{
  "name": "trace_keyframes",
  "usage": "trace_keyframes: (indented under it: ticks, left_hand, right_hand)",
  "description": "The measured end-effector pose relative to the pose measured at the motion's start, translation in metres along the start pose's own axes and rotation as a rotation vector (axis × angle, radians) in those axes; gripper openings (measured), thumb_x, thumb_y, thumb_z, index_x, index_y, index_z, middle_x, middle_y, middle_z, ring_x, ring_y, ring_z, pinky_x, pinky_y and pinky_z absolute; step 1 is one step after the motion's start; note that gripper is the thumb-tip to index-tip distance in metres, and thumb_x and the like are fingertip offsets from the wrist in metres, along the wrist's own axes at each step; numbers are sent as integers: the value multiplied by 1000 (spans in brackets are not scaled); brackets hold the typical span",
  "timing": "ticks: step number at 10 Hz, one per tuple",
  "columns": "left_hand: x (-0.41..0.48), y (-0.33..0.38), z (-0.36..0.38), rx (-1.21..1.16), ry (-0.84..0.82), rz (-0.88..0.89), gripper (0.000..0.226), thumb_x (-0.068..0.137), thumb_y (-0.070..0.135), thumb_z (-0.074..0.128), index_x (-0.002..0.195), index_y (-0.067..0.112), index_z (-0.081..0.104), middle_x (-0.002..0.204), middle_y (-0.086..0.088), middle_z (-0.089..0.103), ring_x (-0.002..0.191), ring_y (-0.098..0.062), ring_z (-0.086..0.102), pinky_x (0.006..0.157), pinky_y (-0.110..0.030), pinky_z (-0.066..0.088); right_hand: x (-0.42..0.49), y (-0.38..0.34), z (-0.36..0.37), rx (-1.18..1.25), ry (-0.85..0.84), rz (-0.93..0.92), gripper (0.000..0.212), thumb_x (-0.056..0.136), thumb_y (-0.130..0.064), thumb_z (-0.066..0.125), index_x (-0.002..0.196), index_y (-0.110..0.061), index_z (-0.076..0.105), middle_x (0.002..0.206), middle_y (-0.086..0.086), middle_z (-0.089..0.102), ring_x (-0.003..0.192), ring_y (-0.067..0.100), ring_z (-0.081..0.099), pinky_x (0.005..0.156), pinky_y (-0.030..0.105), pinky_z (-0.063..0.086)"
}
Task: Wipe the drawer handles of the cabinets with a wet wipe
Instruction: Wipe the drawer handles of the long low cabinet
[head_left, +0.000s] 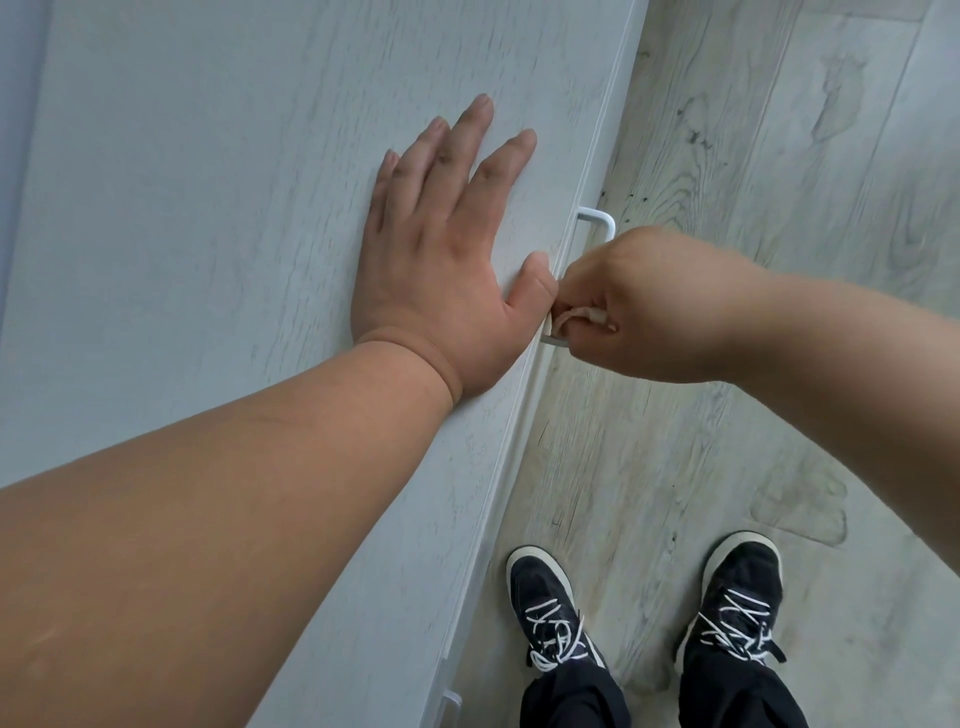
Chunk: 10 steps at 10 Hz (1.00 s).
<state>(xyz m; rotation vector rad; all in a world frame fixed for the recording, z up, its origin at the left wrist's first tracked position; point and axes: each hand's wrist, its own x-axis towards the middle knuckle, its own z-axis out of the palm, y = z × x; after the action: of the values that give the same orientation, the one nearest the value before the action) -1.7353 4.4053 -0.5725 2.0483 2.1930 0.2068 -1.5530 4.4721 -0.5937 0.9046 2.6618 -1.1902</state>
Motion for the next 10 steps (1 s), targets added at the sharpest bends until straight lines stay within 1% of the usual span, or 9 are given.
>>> trace_keyframes:
  ticks: [2, 3, 4, 5, 6, 7, 8, 9, 10]
  left_hand:
    - [0, 1, 0, 9, -13, -4, 74, 90, 48, 45, 160, 25, 36, 172, -3, 24, 157, -29, 21, 128, -53, 16]
    - [0, 1, 0, 4, -8, -2, 74, 89, 48, 46, 159, 24, 38, 171, -3, 25, 156, -30, 22, 127, -54, 17]
    - [0, 0, 0, 2, -4, -5, 74, 89, 48, 47, 159, 24, 38, 171, -3, 25, 156, -30, 23, 127, -54, 18]
    - [0, 1, 0, 4, -5, -7, 74, 89, 49, 46, 159, 25, 38, 171, -2, 25, 156, -29, 22, 127, -54, 18]
    - [0, 1, 0, 7, -2, -5, 74, 89, 48, 47, 159, 24, 38, 171, -3, 25, 156, -30, 23, 126, -54, 19]
    - [-1, 0, 0, 9, -4, -5, 74, 89, 49, 47, 159, 24, 38, 171, -3, 25, 156, -30, 23, 126, -54, 19]
    - [-1, 1, 0, 4, -7, -7, 74, 89, 49, 47, 159, 25, 38, 171, -3, 25, 156, -30, 22, 127, -54, 17]
    - [0, 0, 1, 8, -5, -1, 74, 89, 49, 47, 159, 25, 38, 171, -3, 26, 156, -30, 23, 127, -54, 17]
    - [-1, -1, 1, 12, -9, -5, 74, 90, 49, 47, 159, 25, 38, 171, -2, 25, 157, -29, 22, 127, -53, 17]
  right_hand:
    - [4, 7, -11, 328, -64, 106, 19, 90, -19, 61, 84, -24, 79, 65, -1, 65, 50, 10, 50, 49, 20, 42]
    - [2, 5, -2, 154, -9, 9, 18, 86, -28, 57, 77, -28, 73, 62, -4, 61, 53, 15, 54, 52, 30, 46]
    - [3, 5, 0, 126, 4, 25, 24, 85, -22, 58, 63, -30, 59, 57, 0, 53, 52, 19, 48, 50, 34, 43]
    - [1, 8, -8, 411, -22, 121, 19, 90, -20, 62, 80, -26, 77, 72, -1, 71, 69, 16, 68, 69, 41, 60]
    - [-7, 5, -4, 462, 45, 123, 15, 92, -23, 68, 88, -30, 81, 75, -17, 74, 74, 1, 70, 65, 14, 52]
    - [-17, 2, 8, 357, 219, 110, 13, 92, -21, 68, 90, -26, 81, 68, -12, 70, 66, 5, 65, 56, 18, 46]
    - [-26, -2, 24, 404, 406, 171, 12, 92, -19, 70, 93, -24, 80, 75, -16, 70, 73, 5, 66, 62, 17, 47]
    - [-30, -12, 38, 583, 549, 259, 10, 94, -21, 71, 92, -26, 80, 71, -17, 69, 69, 3, 64, 61, 14, 45]
    - [-29, -24, 47, 793, 623, 371, 11, 96, -27, 70, 90, -29, 79, 79, -5, 74, 73, 13, 68, 64, 28, 53]
